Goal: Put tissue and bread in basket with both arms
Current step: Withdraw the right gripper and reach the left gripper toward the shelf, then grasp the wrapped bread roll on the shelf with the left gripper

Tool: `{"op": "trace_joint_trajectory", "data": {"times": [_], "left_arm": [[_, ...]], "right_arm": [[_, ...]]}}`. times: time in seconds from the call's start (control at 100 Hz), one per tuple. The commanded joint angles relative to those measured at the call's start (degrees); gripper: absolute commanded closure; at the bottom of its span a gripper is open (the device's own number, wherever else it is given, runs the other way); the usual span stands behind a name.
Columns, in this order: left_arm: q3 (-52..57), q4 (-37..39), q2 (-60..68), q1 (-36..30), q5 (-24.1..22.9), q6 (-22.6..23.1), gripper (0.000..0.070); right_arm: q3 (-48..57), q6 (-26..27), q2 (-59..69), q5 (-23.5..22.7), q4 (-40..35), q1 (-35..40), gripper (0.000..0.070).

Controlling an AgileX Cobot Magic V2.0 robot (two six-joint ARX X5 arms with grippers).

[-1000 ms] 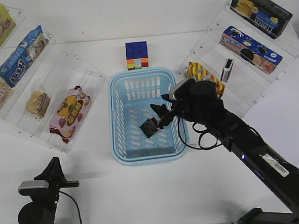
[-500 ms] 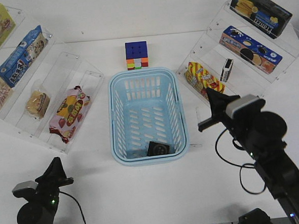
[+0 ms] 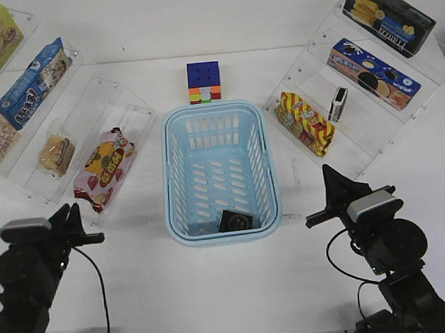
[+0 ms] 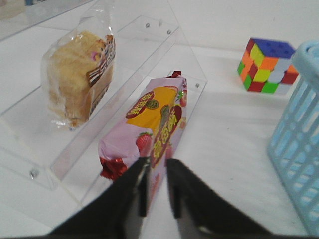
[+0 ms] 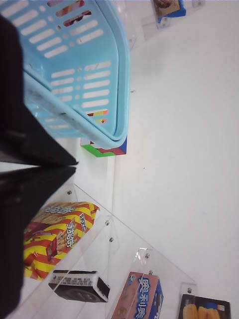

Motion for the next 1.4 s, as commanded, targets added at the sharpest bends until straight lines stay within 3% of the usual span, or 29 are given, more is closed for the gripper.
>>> {"op": "trace_joint_trajectory", "data": {"times": [0.0, 0.04, 0.08, 0.34, 0.74, 0.78, 0.82, 0.94, 0.97, 1.19, 1.39], "left_arm": [[4.3, 0.5, 5.8, 0.0, -2.3, 11.1, 0.0264], [6.5, 0.4, 8.9, 0.0, -4.4, 11.8, 0.0156], [8.5, 0.3, 11.6, 0.0, -6.6, 12.7, 0.0118], [20.8, 0.3, 26.7, 0.0, -14.7, 21.1, 0.0124], [28.7, -0.8, 42.9, 4.2, -16.0, 21.3, 0.0137], [28.7, -0.9, 43.5, 4.4, -16.0, 21.3, 0.0168], [28.7, -1.0, 43.8, 4.5, -16.0, 21.3, 0.0247], [28.7, -0.9, 43.8, 4.5, -16.0, 21.4, 0.0636], [28.7, -1.0, 43.8, 4.5, -16.0, 21.4, 0.0700], [30.4, -2.5, 42.2, 4.0, -14.9, 21.3, 0.0700], [36.6, -5.3, 36.3, 0.0, -2.1, 18.4, 0.0700]], "right_arm": [[0.4, 1.0, 0.2, 0.0, 0.9, 0.3, 0.0700], [0.4, 1.0, 0.2, 0.0, 0.8, 0.3, 0.0700], [0.4, 1.0, 0.2, 0.0, 0.5, 0.3, 0.0700], [0.4, 1.0, 0.2, -0.2, -0.1, 0.3, 0.0700], [0.4, 1.0, 0.2, -0.2, -0.9, 0.3, 0.0700], [0.4, 1.0, 0.2, -0.2, -1.0, 0.3, 0.0700], [0.4, 1.0, 0.2, -0.2, -1.2, 0.3, 0.0700], [0.4, 1.0, 0.2, -0.2, -1.2, 0.3, 0.0700], [0.4, 1.0, 0.2, -0.2, -1.2, 0.3, 0.0700], [0.4, 1.0, 0.2, -0.2, -1.2, 0.3, 0.0700], [0.4, 1.0, 0.2, -0.2, -1.2, 0.3, 0.0700]]}}
